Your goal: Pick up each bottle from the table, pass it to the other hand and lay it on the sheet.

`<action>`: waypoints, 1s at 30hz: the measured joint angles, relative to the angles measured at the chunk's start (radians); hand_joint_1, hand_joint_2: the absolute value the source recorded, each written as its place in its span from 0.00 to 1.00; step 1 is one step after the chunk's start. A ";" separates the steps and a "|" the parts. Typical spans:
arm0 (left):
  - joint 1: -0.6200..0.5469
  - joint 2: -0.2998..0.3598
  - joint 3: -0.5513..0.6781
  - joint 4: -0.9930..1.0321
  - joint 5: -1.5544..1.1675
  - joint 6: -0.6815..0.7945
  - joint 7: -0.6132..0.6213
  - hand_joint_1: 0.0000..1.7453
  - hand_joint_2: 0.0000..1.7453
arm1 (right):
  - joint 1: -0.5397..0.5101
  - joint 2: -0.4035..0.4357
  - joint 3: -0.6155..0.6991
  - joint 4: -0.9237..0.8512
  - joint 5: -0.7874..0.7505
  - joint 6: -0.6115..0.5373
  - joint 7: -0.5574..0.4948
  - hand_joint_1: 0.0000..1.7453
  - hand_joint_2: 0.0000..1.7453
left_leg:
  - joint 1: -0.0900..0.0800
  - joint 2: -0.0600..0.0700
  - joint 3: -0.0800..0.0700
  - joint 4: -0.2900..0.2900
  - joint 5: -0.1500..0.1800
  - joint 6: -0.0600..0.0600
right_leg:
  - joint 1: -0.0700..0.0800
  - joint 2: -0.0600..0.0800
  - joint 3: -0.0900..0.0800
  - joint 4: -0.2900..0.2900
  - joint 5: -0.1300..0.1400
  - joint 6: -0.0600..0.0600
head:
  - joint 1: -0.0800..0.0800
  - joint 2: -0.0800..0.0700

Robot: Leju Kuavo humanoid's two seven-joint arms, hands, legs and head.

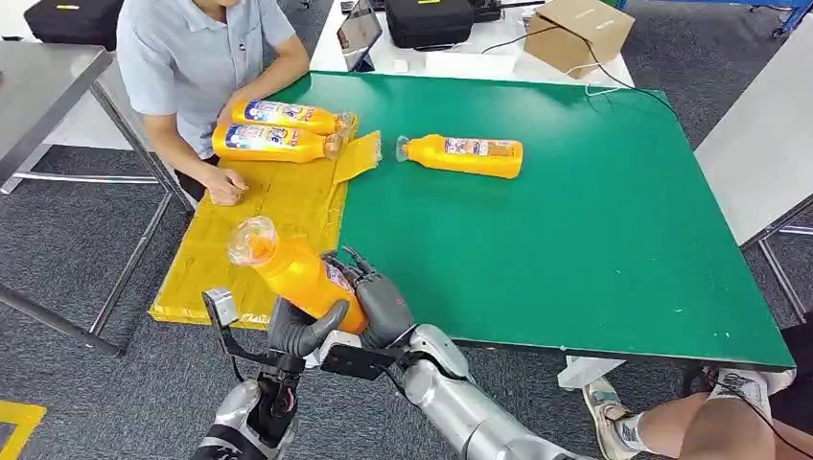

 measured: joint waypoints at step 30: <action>-0.536 0.178 0.024 0.576 -1.055 0.651 0.158 1.00 1.00 | 0.025 -0.005 -0.054 -0.004 0.087 -0.071 0.038 0.00 0.00 | 0.001 -0.001 0.000 0.000 0.001 0.000 | 0.000 0.000 0.001 0.001 0.001 0.000 | 0.000 0.000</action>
